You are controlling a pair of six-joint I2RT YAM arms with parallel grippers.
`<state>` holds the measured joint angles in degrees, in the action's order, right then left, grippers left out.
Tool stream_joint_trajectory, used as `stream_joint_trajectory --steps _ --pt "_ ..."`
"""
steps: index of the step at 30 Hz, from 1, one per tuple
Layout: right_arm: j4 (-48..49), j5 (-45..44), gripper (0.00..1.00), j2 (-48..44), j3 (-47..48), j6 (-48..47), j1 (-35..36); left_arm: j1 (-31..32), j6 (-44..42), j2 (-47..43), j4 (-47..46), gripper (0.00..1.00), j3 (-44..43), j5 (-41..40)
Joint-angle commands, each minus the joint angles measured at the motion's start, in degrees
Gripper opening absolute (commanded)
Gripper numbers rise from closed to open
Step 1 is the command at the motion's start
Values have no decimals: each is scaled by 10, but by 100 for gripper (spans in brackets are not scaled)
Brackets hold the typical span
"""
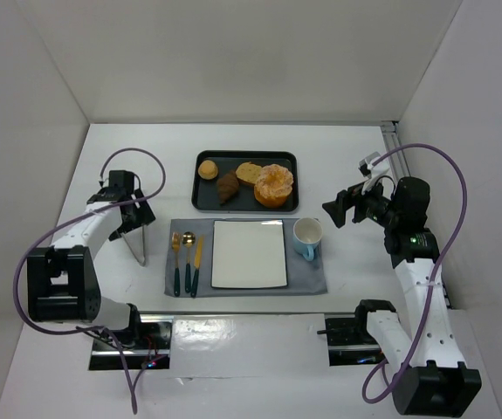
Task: Place the bread
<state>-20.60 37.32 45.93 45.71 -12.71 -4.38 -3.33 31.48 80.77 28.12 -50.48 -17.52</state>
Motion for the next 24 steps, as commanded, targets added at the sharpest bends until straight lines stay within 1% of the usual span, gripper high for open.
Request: stream_joint_trajectory --steps 1,2,7,14,20,24 --pt "7 8 99 -10 11 -2 3 -3 -11 10 8 99 -2 19" --pt "7 8 99 -10 11 -2 3 -3 -20 15 8 99 -2 32" --pt "7 8 99 -10 11 -2 3 -3 -33 27 13 99 -2 42" --pt "7 8 99 -15 11 -2 3 -8 -43 33 26 99 -2 30" --pt "7 8 99 -15 11 -2 3 -8 -54 -3 21 99 3 30" --pt "7 8 99 -15 11 -2 3 -8 -54 14 28 99 3 24"
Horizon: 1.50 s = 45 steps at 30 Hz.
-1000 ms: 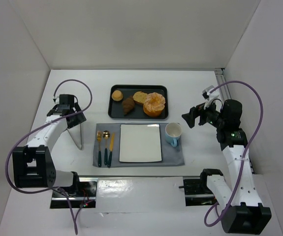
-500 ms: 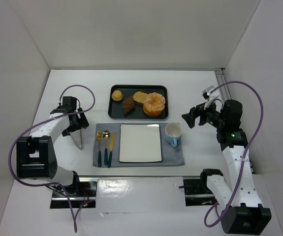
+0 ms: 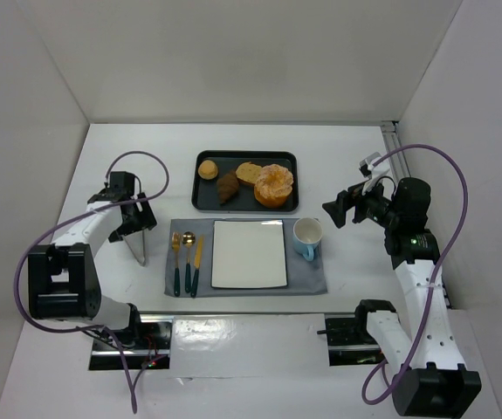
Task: Place the bread
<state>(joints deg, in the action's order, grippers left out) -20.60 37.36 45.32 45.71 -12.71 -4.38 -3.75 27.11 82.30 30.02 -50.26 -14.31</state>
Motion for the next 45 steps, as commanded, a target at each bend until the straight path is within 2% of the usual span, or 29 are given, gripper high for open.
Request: stream_joint_trajectory --steps 1,16,26,30,34,35,38,39,42,43,44,45 --pt "7 13 99 -15 11 -2 3 -9 -5 4 9 99 1 -8" --pt "2 25 99 -15 11 -2 3 -14 -11 55 9 96 1 12" --pt "2 30 99 -20 17 -2 3 -20 -22 85 9 87 -10 35" --pt "2 30 99 -20 17 -2 3 -20 -22 97 9 75 -10 41" --pt "2 30 99 -20 17 -2 3 -25 -28 97 9 58 -10 41" --pt "2 30 99 -20 17 -2 3 -25 -28 97 9 51 -10 46" --pt "2 30 99 -20 17 -2 3 -25 -28 86 4 41 -10 46" --pt "2 30 99 -20 17 -2 3 -25 -28 86 4 41 -10 52" --pt "2 30 99 -20 17 -2 3 -25 -28 56 4 24 -10 63" --pt "2 30 99 -20 17 -2 3 -25 -28 38 4 8 -10 75" --pt "2 30 99 -20 17 -2 3 -17 -28 28 4 0 -10 75" --pt "2 35 99 -20 17 -2 3 -12 -28 18 4 0 -16 75"
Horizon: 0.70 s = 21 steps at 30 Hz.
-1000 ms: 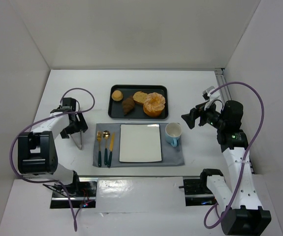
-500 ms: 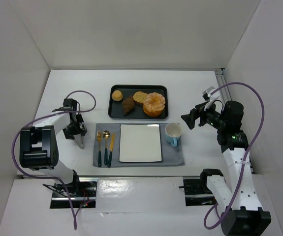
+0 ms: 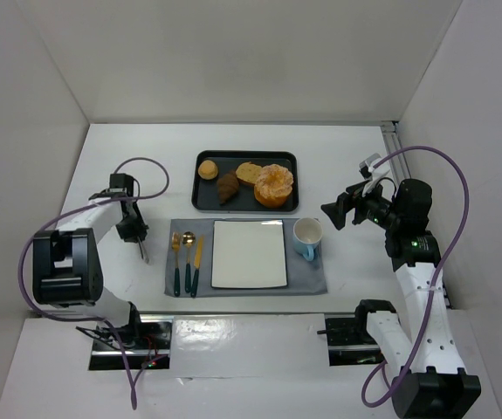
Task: Place the bread
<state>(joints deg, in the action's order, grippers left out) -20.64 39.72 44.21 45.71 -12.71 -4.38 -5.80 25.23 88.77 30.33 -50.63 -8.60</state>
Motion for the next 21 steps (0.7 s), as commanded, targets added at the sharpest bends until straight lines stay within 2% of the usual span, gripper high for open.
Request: stream_joint_trajectory --steps 1,6,12,19,21 --pt "3 11 99 -9 17 -2 3 16 -9 -56 1 0 -12 37" --pt "3 17 99 -9 17 -2 3 74 -14 -122 20 0 -55 57" --pt "3 17 99 -3 11 -7 3 101 -33 -151 54 23 -112 153" --pt "3 11 99 3 11 -7 3 130 -55 -163 81 33 -141 170" --pt "3 11 99 3 11 -7 3 137 -55 -175 81 39 -148 170"
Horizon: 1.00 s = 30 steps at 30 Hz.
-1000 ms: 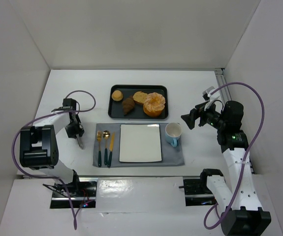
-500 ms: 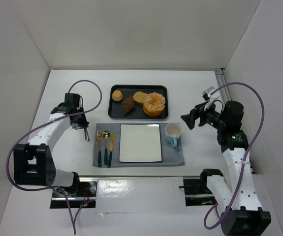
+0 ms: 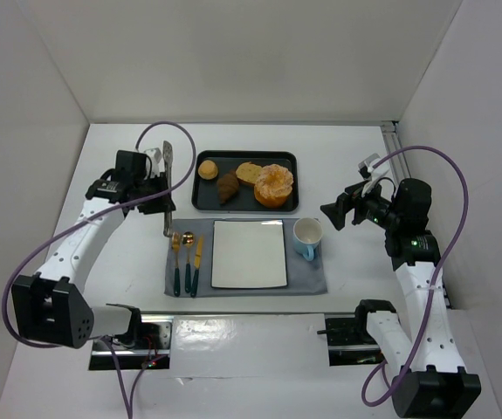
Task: Place the bread
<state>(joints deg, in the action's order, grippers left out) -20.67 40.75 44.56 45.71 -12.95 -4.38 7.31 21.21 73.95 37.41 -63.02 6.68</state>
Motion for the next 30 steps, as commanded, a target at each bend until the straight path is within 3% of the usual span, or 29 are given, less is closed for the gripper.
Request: stream_joint_trajectory --steps 1,6,11,23,30 --pt "8 0 99 4 11 -5 3 11 -15 -27 10 39 -24 23" --pt "8 -5 99 4 6 -5 3 17 -21 -43 10 52 -24 23" --pt "8 -5 99 10 6 -5 3 23 -21 -54 10 56 -24 30" --pt "8 -5 99 10 6 -5 3 28 -21 -49 21 52 -60 35" --pt "8 -5 99 10 6 -5 3 56 -14 19 26 52 -130 30"
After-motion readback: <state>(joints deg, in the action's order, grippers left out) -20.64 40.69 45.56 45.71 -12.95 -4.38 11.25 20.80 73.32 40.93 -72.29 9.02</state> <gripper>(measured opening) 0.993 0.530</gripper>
